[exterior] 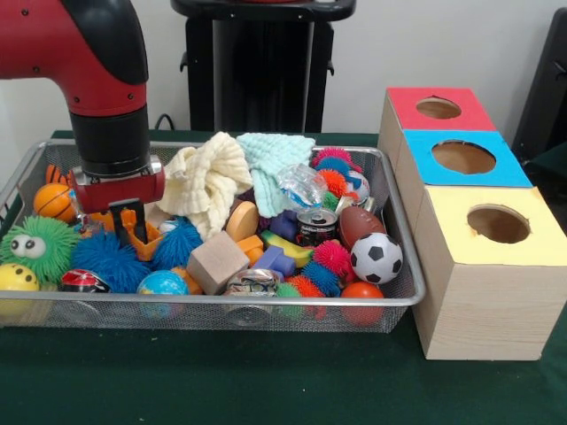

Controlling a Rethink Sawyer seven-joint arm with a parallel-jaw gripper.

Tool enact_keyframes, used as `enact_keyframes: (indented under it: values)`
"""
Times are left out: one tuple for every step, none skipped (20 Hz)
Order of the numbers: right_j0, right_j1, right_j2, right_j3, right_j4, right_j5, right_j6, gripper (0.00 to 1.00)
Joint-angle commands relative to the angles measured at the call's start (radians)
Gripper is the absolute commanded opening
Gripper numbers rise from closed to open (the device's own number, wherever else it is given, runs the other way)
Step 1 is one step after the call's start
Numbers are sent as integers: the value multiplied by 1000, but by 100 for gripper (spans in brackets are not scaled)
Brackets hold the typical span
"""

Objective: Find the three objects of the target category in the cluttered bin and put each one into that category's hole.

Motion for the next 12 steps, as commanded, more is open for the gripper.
enact_keyframes:
  values:
    - [47, 7, -95, -22, -130, -86, -75, 0]
    - [64, -3, -110, -21, -134, -85, -45, 0]
    - [72, -9, -115, -17, -138, -89, -42, 0]
    - [77, -21, -119, -7, -137, -101, -27, 0]
    - [71, -22, -123, 0, -115, -105, -8, 0]
    - [71, -26, -124, 6, -105, -103, -11, 0]
    - [83, -52, -133, 27, -94, -96, 7, 0]
    - [94, -83, -143, 57, -88, -106, 34, 0]
    - [107, -113, -150, 88, -77, -113, 61, 0]
    - [117, -144, -157, 126, -57, -120, 97, 0]
    - [138, -181, -168, 159, -47, -131, 139, 0]
    - [151, -204, -173, 189, -22, -136, 177, 0]
